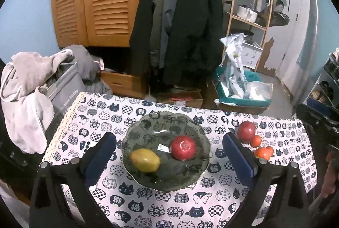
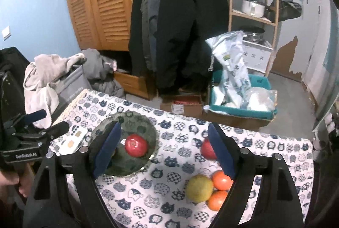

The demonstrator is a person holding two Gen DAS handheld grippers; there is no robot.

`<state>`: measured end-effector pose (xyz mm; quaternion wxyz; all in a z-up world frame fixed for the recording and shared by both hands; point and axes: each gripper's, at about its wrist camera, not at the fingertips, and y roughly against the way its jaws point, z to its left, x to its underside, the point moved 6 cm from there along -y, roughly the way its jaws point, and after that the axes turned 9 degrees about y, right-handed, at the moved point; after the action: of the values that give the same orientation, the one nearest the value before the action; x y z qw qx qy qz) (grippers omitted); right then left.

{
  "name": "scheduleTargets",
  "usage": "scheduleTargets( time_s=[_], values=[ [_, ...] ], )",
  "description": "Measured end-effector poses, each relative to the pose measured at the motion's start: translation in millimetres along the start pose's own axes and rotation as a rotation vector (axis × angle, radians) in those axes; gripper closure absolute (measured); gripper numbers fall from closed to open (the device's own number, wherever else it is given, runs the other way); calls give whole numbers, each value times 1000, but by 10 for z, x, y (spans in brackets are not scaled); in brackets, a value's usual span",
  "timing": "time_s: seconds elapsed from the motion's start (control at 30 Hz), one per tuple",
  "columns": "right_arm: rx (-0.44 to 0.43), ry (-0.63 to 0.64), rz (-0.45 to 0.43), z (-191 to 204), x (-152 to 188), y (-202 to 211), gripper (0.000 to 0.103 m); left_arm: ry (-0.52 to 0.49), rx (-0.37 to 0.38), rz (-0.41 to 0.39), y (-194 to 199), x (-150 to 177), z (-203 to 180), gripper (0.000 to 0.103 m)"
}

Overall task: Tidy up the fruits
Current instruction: 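Withdraw both tools from the bowl back toward the fruit cluster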

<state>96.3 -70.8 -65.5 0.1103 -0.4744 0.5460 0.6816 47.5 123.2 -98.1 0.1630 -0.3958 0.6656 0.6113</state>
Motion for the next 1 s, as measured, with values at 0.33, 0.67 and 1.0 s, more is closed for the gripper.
scheduleTargets(
  time_s=[0.33, 0.67, 1.0],
  values=[
    [75, -45, 2, -421, 293, 225, 19, -69, 64, 32, -56, 117, -507, 1],
    [117, -97, 68, -789, 705, 252, 19, -145, 112, 105, -238, 364, -1052, 1],
    [127, -140, 146, -1026, 1054, 142, 19, -214, 106, 169, -496, 609, -1347, 1]
  ],
)
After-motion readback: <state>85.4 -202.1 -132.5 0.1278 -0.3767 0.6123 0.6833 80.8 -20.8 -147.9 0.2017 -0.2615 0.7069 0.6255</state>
